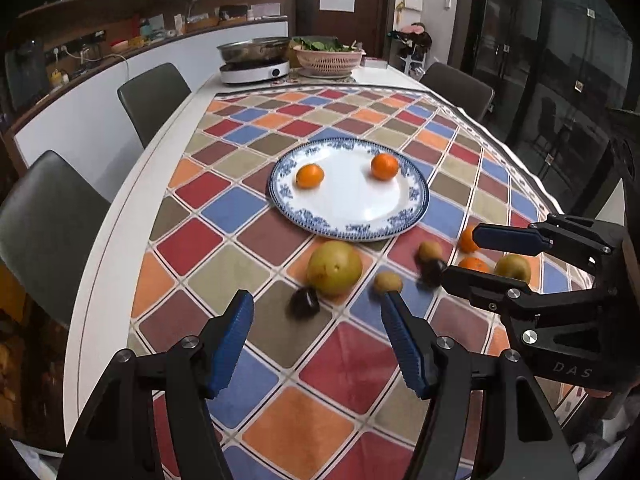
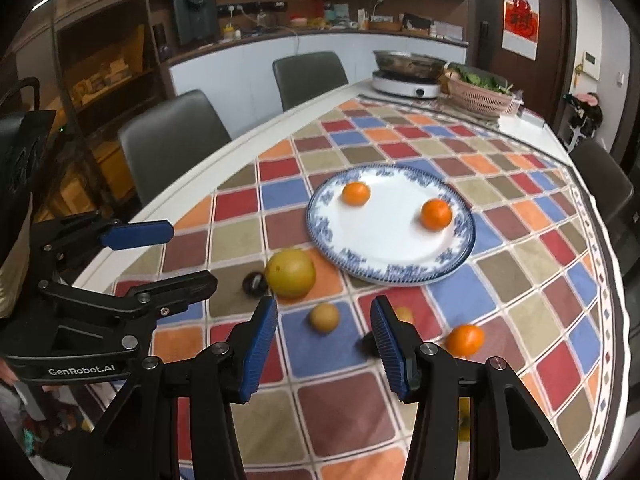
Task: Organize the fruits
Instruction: 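Move both tools back toward the loose fruits beside the plate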
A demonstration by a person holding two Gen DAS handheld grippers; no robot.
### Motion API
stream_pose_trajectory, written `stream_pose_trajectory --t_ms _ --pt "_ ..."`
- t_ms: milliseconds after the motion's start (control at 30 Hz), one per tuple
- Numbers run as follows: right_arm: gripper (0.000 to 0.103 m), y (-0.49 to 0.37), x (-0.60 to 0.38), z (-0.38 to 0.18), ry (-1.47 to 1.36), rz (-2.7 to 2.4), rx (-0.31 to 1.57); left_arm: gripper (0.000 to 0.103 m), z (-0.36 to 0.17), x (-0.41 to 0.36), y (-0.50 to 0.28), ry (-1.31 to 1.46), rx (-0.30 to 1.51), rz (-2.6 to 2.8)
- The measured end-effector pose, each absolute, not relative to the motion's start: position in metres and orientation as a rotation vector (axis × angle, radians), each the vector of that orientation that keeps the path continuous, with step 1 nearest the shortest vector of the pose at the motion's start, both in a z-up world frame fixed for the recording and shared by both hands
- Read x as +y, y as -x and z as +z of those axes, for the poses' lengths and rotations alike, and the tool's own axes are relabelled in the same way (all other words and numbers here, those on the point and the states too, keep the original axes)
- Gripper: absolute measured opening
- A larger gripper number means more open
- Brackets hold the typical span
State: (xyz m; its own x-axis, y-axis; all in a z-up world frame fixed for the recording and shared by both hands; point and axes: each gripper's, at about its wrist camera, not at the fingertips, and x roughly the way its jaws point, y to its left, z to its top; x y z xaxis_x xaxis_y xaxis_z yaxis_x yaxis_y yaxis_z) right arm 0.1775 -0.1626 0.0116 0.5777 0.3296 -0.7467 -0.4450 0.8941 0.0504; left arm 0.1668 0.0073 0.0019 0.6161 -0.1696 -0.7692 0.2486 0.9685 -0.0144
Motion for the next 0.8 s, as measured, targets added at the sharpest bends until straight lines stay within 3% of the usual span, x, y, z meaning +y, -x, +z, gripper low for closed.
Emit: stream_pose_trajectory --t_ms 600,800 --pt "0.050 -0.203 -0.139 -0.037 0.257 0.482 0.995 0.065 -0.051 0.015 -0.203 -0.121 0.958 -0.319" --pt "0.049 -0.215 -0.136 -0.049 0.247 0.487 1.023 0.056 -0.067 0.015 -0.218 -0.117 1.000 -0.328"
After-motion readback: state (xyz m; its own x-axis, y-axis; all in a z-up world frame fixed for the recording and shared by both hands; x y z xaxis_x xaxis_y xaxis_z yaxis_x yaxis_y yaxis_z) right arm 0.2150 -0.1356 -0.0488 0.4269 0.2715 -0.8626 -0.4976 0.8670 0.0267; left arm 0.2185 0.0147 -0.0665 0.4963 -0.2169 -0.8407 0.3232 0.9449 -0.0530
